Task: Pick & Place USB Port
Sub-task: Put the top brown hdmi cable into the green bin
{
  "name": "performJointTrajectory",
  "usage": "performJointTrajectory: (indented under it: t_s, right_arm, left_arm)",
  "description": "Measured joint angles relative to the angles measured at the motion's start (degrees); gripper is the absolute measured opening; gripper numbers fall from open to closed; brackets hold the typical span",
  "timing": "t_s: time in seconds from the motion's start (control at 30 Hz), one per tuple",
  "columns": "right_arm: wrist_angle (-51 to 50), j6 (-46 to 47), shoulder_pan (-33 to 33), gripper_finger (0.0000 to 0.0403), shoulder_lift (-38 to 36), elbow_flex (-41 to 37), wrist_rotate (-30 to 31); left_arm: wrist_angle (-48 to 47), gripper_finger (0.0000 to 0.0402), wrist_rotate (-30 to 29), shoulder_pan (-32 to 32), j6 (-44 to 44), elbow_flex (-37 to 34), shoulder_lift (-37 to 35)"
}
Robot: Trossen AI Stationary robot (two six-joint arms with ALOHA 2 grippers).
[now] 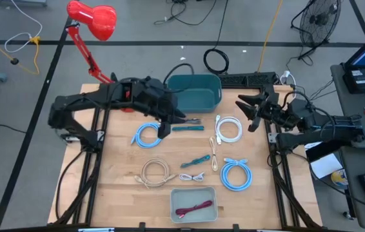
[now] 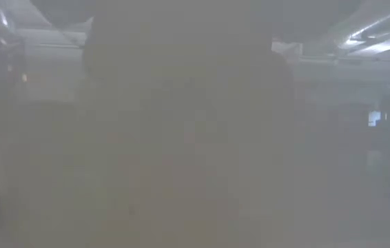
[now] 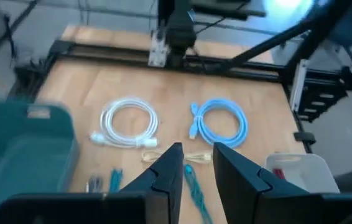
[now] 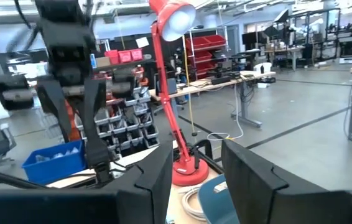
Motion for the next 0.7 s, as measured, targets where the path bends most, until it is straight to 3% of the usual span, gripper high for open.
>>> performJointTrajectory:
  t_s: [0.1,0.5,0.7]
  right_arm:
    - [-0.3,-0.1,-0.8,0.013,0.0,0.0,0.0]
    - [-2.3,0.1,-2.4,0.013,1.0,0.0,-0.2]
    - [-1.7,0.5,-2.3,0.013,3.2,0.0,-0.2]
  left_arm:
    - [7.9,0.0092,-0.7,0.5,-4.3,-9.9,-5.0]
    - [21.3,0.0092,-8.3,0.8,-19.7,-40.5,-19.6]
    - [23.3,0.0092,-25.4,1.2,-25.4,-47.4,-21.9]
